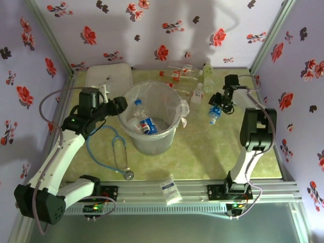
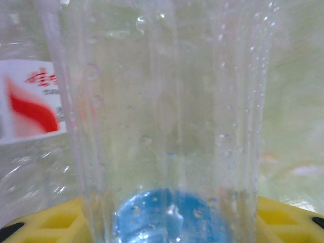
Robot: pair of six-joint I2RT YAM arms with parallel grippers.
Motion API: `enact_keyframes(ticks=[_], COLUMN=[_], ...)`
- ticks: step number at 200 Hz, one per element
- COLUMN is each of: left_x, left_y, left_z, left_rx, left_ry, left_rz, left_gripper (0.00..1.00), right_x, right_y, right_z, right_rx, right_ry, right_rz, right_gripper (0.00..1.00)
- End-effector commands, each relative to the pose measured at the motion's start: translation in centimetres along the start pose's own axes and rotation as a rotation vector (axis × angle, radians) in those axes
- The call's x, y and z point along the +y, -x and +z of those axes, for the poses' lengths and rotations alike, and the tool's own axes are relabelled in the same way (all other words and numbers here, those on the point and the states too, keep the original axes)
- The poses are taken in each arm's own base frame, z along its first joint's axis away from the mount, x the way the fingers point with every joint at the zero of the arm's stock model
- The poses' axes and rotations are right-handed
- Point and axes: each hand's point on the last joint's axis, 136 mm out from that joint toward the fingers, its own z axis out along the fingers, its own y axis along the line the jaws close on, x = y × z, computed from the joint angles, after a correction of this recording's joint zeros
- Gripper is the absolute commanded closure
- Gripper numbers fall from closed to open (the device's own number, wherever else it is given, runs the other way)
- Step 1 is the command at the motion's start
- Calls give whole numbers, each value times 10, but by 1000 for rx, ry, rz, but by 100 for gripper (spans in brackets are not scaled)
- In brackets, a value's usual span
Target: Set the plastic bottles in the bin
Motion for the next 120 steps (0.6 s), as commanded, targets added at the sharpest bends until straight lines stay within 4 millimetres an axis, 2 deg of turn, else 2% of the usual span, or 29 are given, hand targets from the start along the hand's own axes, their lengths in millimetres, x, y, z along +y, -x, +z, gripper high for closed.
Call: enact_keyframes(ticks=[1, 26, 49, 69, 100, 120], left_x=[-4, -6, -7, -7, -10, -8], left_y=[7, 7, 10, 8, 2, -1], left_z=[3, 3, 7, 13, 13, 11], left_rx=[-9, -5, -6, 0, 0, 0], left_ry=[-5, -13, -11, -18, -38, -36], left_rz=[25, 32, 36, 28, 13, 10], left_gripper=[38, 38, 37, 37, 38, 38], right_x=[4, 37, 83, 123, 198, 243], right_y=[-2, -1, -2, -13, -50, -76], right_z=[-50, -109, -177, -226, -274, -289], right_rx=[-42, -125, -228, -291, -300, -284], right_ry=[2, 144, 286, 373, 616, 735], right_rz=[-19, -39, -98, -188, -333, -424], right_gripper=[43, 44, 45, 45, 45, 46])
